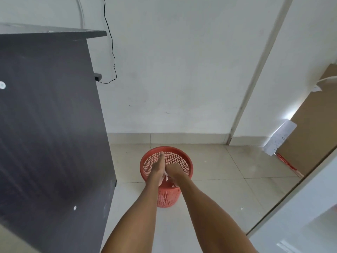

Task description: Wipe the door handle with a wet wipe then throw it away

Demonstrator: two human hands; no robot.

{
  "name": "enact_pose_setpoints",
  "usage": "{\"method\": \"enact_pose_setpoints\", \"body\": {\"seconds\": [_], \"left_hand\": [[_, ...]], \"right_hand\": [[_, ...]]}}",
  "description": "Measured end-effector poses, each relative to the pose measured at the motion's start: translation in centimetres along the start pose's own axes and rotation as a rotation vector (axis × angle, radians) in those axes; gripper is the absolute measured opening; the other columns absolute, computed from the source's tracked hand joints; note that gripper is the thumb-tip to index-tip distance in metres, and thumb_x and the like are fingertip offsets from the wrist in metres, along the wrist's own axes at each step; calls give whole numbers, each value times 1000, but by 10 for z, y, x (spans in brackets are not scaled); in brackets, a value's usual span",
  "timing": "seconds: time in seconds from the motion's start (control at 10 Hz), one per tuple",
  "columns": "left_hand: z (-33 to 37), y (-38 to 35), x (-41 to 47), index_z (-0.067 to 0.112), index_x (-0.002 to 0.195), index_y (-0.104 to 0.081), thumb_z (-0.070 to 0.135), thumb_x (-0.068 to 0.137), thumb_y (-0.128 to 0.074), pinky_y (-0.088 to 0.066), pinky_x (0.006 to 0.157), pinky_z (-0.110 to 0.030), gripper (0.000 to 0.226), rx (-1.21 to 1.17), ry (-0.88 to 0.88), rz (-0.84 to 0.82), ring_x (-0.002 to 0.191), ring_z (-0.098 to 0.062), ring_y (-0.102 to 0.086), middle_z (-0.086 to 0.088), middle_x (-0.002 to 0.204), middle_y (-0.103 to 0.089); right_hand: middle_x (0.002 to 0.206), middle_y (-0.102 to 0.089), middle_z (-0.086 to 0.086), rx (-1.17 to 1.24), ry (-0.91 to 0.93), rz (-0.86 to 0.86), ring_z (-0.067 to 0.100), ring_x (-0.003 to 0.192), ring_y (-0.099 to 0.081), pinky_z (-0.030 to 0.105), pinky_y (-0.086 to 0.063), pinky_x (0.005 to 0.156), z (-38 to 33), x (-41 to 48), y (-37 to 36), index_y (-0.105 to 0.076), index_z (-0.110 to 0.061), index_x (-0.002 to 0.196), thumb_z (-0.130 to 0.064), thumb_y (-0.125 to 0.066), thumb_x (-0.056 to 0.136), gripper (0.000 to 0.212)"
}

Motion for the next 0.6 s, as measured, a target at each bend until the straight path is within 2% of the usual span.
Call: {"method": "enact_pose_setpoints", "body": {"seconds": [0.1, 0.2, 0.3, 0.4, 0.5, 0.6], "left_hand": [[-5, 0, 3, 11, 147, -25, 64, 93, -26, -35, 112, -50, 76, 33, 6, 10, 139, -35, -35, -15, 152, -34], [-5, -1, 1, 13, 148, -23, 64, 93, -26, -33, 113, -51, 75, 33, 12, 14, 141, -35, -31, -14, 155, -30], [-3, 0, -2, 13, 149, -21, 64, 93, -26, -30, 114, -51, 76, 49, 5, 3, 143, -35, -26, -13, 156, -26], [5, -2, -8, 13, 148, -23, 64, 94, -26, -29, 113, -53, 75, 123, -7, 13, 143, -35, -25, -13, 157, -24], [20, -4, -20, 13, 146, -30, 65, 93, -22, -32, 112, -54, 75, 222, -21, 30, 141, -35, -29, -13, 155, -29], [39, -2, -33, 13, 147, -30, 66, 93, -19, -32, 113, -53, 76, 272, -44, 28, 141, -34, -29, -13, 155, -30]], "right_hand": [[74, -62, 12, -14, 8, 8, 23, 60, -57, 33, -48, 57, 5, 3, 0, -62, 5, 90, -17, -48, 90, 25], [74, -62, 13, 1, -7, 12, 25, 63, -59, 37, -53, 65, 7, 3, 0, -61, 3, 87, -16, -49, 92, 23], [89, -67, 17, 17, 1, 25, 30, 82, -67, 40, -56, 79, 5, 2, 1, -62, 4, 94, -17, -50, 91, 24], [103, -68, 18, 19, 22, 52, 32, 100, -64, 43, -55, 86, -1, -5, 8, -62, 5, 104, -15, -49, 89, 28], [93, -68, 11, 62, 72, 54, 23, 88, -63, 39, -54, 81, -12, -12, 14, -63, 1, 96, -14, -51, 89, 21], [85, -63, 5, 48, 121, 55, 15, 74, -55, 32, -48, 70, -30, -28, 21, -64, -5, 96, -13, -47, 91, 19]]}}
Point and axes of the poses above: each hand's wrist, its own x-axis towards the middle knuckle, its own y-axis out of the back of the hand, z = x × y, the point moved 2 cm from there along x, towards the middle knuckle
